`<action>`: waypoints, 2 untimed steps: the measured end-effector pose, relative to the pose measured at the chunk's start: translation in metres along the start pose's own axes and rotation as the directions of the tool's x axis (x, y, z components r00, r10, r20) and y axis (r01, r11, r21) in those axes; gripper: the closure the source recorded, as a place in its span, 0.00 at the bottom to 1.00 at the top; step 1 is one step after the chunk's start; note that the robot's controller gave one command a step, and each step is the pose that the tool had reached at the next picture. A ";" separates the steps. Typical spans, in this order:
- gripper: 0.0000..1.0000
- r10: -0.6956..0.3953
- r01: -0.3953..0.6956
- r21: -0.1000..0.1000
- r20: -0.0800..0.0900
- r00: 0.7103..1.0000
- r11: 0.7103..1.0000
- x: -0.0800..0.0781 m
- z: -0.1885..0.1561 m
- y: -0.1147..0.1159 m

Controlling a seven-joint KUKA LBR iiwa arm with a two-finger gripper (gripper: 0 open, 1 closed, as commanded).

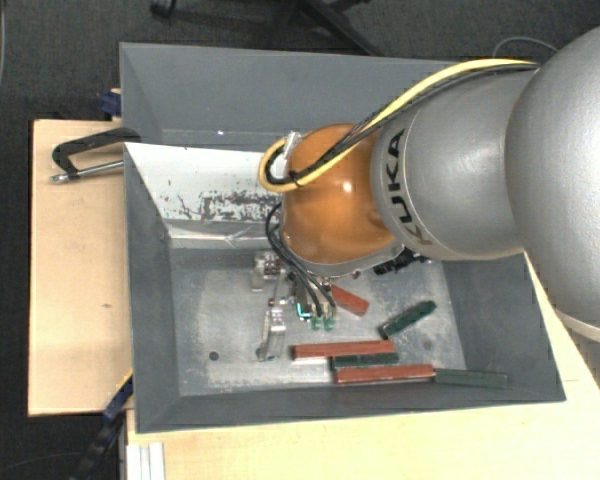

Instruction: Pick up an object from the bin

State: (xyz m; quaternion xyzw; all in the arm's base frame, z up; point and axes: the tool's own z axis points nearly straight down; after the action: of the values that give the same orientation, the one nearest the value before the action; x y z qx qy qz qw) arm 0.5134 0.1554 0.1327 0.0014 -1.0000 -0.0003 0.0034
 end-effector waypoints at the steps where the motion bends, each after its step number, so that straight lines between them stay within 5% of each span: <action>1: 0.00 -0.023 0.023 -0.005 0.019 1.000 1.000 -0.048 0.026 -0.034; 2: 0.00 -0.024 0.024 0.002 0.010 1.000 1.000 -0.086 0.062 -0.077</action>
Offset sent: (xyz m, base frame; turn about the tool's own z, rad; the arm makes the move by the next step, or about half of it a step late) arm 0.0852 -0.0740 -0.0627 -0.0285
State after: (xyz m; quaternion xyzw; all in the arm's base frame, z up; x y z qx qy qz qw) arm 0.5995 0.0791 0.0697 0.0135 -0.9999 0.0005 -0.0018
